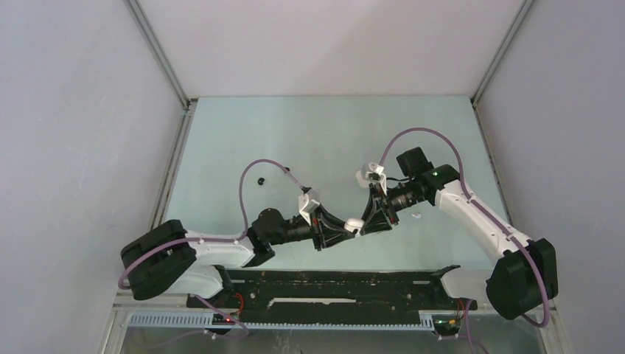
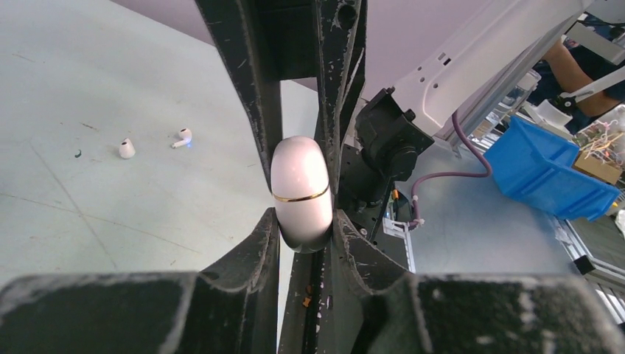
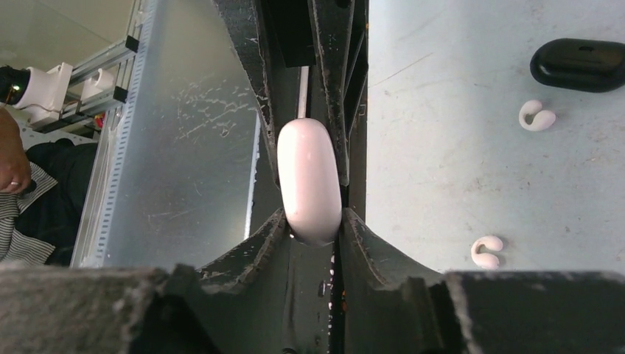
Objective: Insert the wireless bluetooth earbuds into the charging case
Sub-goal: Pick up the charging case at the center of the board.
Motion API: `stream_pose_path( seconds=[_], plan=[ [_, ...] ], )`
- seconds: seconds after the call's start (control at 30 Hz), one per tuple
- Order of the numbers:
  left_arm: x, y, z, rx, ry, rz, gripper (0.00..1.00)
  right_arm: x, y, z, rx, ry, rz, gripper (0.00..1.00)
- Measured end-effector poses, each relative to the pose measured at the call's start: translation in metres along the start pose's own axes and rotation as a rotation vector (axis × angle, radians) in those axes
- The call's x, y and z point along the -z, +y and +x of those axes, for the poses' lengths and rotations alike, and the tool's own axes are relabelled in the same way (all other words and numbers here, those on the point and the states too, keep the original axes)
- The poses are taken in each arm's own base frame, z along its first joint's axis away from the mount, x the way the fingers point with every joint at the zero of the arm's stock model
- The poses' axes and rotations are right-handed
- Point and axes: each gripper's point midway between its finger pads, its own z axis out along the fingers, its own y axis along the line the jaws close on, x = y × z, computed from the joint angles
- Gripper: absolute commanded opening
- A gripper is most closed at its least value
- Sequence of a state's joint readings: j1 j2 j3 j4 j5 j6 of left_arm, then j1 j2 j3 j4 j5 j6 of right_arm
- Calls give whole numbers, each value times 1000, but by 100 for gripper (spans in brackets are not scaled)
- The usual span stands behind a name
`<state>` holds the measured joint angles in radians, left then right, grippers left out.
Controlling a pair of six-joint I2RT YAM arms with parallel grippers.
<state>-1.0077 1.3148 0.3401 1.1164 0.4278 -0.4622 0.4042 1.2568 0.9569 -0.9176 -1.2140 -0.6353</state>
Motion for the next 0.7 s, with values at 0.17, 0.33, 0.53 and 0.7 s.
stream_pose_path(
  seconds=[0.17, 0.33, 0.53, 0.7],
  plan=[
    [-2, 3, 4, 4, 4, -5, 5, 0, -1, 1, 2, 10, 11, 33],
    [-2, 5, 13, 16, 28, 3, 11, -2, -2, 8, 25, 60, 44, 19],
    [-1, 4, 18, -12, 48, 13, 40, -3, -2, 13, 41, 94, 60, 9],
    [11, 0, 30, -123, 92, 15, 43, -10, 2, 20, 96, 152, 53, 7]
  ],
)
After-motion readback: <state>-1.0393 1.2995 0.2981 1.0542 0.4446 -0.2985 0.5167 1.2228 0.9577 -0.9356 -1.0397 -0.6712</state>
